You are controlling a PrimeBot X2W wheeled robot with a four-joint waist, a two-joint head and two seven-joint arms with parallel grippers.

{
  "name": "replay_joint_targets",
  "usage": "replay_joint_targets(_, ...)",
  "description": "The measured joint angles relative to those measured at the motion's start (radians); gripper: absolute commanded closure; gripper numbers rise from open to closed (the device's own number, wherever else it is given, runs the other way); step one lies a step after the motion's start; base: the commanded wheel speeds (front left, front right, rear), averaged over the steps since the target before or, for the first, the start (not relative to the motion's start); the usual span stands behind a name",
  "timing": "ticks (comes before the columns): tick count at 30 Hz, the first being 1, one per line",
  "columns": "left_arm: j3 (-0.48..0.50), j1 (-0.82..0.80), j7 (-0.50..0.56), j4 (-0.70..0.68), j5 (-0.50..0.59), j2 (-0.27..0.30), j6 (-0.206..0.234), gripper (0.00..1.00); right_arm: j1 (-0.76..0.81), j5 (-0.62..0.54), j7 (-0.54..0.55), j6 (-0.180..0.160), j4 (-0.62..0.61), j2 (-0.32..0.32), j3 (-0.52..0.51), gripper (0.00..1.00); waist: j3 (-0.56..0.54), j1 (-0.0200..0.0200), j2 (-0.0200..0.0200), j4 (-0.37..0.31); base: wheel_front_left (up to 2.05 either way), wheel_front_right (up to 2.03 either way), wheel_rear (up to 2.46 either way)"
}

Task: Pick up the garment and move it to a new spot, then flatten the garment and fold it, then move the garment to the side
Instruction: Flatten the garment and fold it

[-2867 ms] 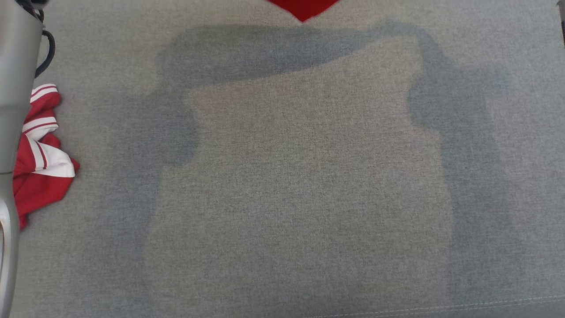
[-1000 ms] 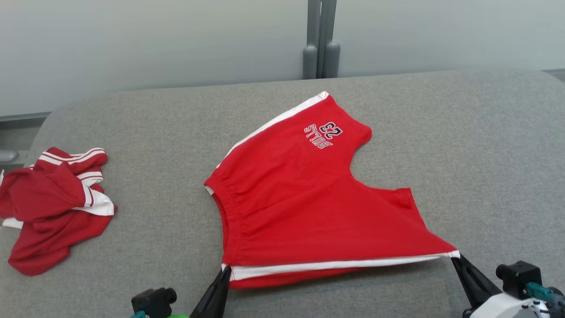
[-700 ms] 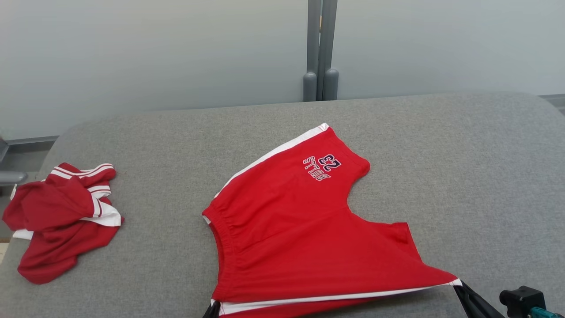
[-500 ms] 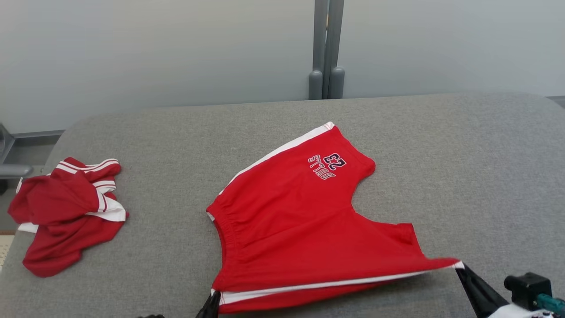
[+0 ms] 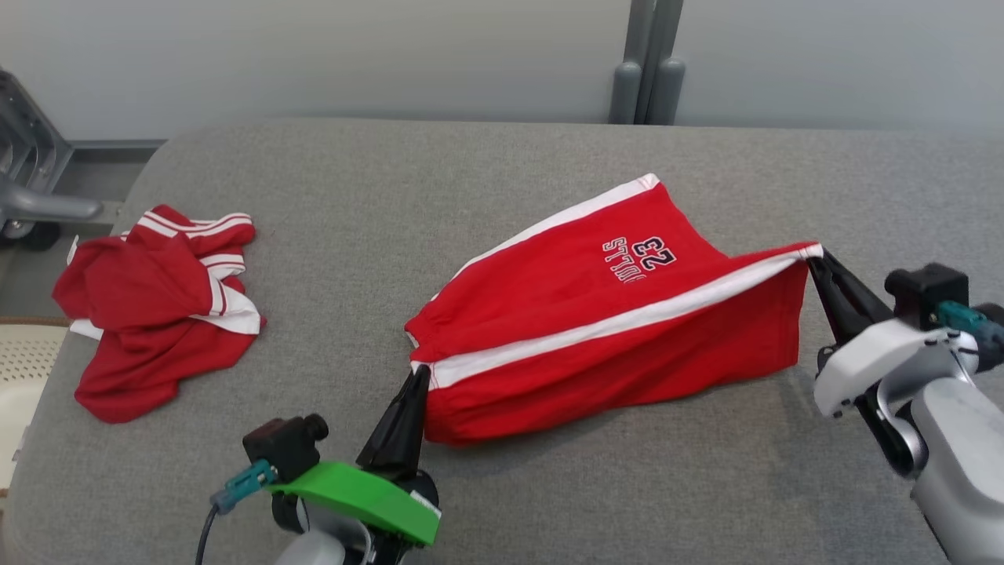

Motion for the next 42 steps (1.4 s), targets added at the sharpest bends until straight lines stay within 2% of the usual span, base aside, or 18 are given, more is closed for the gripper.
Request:
replay_joint_targets(13,0.015,-0.277,0.000,0.109,-0.050,-0.084,0.000,1.00,-0.419,-0.079,0.074,0.000,0.280,0.017,0.056,1.00,0.197,0.0001,0.0000,0.081,0.00,0.00,0.00)
replay_joint_targets(18,0.048,-0.326,0.000,0.130,-0.051,-0.091,0.000,1.00,-0.507,-0.092,0.071,0.000,0.345,0.016,0.078,1.00,0.266,0.0002,0.0000,0.106,0.00,0.00,0.00)
replay_joint_targets(28,0.008,-0.374,0.000,0.100,-0.122,-0.093,0.000,1.00,-0.653,-0.116,0.065,0.000,0.439,0.023,0.114,1.00,0.372,0.0003,-0.0001,0.148,0.00,0.00,0.00)
replay_joint_targets(36,0.005,-0.395,0.000,0.091,-0.122,-0.094,0.000,1.00,-0.703,-0.121,0.048,0.000,0.524,0.028,0.128,1.00,0.413,0.0003,0.0000,0.176,0.00,0.00,0.00)
replay_joint_targets(37,0.016,-0.395,0.000,0.090,-0.122,-0.094,0.000,0.76,-0.706,-0.121,0.042,0.000,0.534,0.029,0.126,1.00,0.415,0.0003,-0.0001,0.177,0.00,0.00,0.00)
replay_joint_targets(38,0.020,-0.395,0.000,0.091,-0.118,-0.094,0.000,0.28,-0.708,-0.121,0.039,0.000,0.545,0.031,0.122,0.95,0.416,0.0003,0.0000,0.177,0.00,0.00,0.00)
replay_joint_targets(39,0.022,-0.395,0.000,0.090,-0.106,-0.094,0.000,0.00,-0.709,-0.120,0.030,0.000,0.554,0.035,0.116,0.11,0.417,0.0003,0.0000,0.175,0.00,0.00,0.00)
replay_joint_targets(40,0.025,-0.395,0.000,0.088,-0.103,-0.094,0.000,0.00,-0.713,-0.120,0.021,0.000,0.562,0.039,0.109,0.11,0.417,0.0002,0.0000,0.174,0.00,0.00,0.00)
replay_joint_targets(41,0.028,-0.395,0.000,0.086,-0.097,-0.094,0.000,0.00,-0.717,-0.120,0.016,0.000,0.569,0.041,0.106,0.00,0.418,0.0002,0.0000,0.171,0.00,0.00,0.00)
replay_joint_targets(42,0.034,-0.395,0.000,0.083,-0.095,-0.094,0.000,0.00,-0.721,-0.120,0.012,0.000,0.575,0.042,0.104,0.00,0.417,0.0002,0.0000,0.169,0.00,0.00,0.00)
